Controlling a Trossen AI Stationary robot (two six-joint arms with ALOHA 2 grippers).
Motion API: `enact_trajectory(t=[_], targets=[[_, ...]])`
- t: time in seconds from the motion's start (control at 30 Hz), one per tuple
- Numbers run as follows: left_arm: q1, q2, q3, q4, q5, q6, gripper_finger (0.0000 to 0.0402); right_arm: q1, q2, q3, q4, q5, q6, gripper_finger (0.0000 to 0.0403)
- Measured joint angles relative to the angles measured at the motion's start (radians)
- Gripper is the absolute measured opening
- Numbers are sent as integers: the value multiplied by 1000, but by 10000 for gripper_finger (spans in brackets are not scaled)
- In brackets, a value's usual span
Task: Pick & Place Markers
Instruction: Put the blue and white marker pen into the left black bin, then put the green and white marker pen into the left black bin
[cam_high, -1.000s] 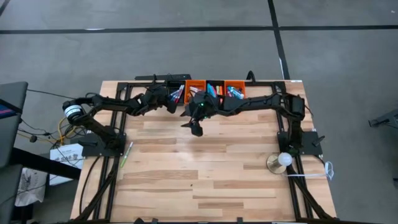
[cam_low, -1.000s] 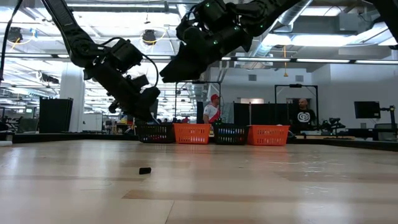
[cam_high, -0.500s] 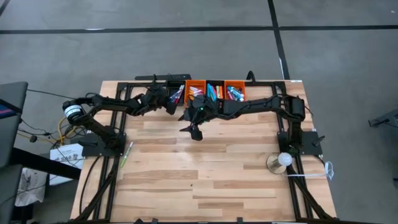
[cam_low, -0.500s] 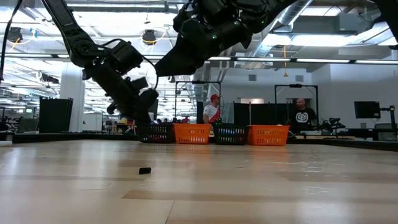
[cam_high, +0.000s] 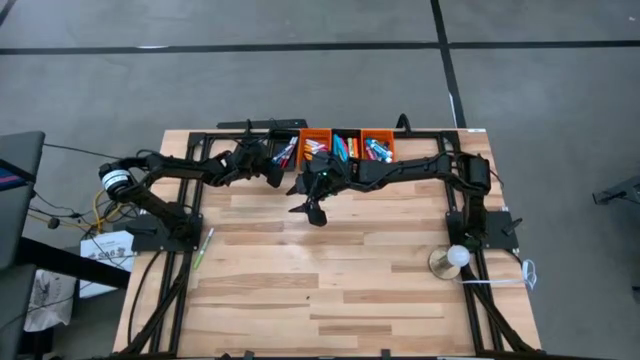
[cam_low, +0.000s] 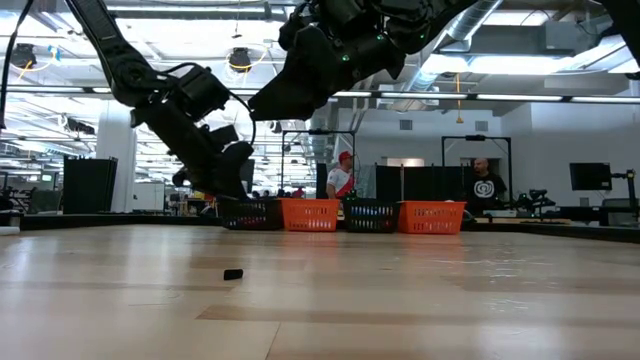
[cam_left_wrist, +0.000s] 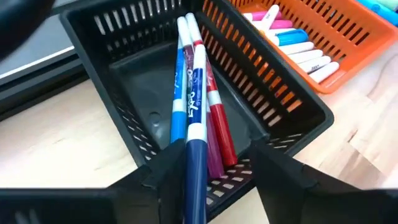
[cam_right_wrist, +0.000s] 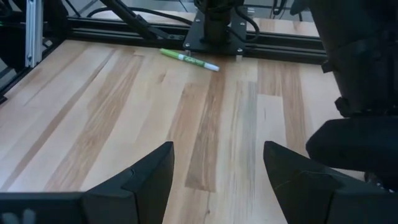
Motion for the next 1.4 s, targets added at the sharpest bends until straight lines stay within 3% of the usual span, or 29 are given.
enact_trajectory(t=[0.4,0.7,1.07,1.4], targets=[[0,-92,0,-45,0,0,216,21,0,0,-6,0,26,240],[-56,-280,-1,-319,0,-17,218,28,-5,0,-19,1,26,240],[-268,-412,0,-618,-63,-254,218,40,-54,-17,-11,0,26,240],[-520,-408,-1,-864,-69,-532,218,39,-179,-216,143,0,52,240]])
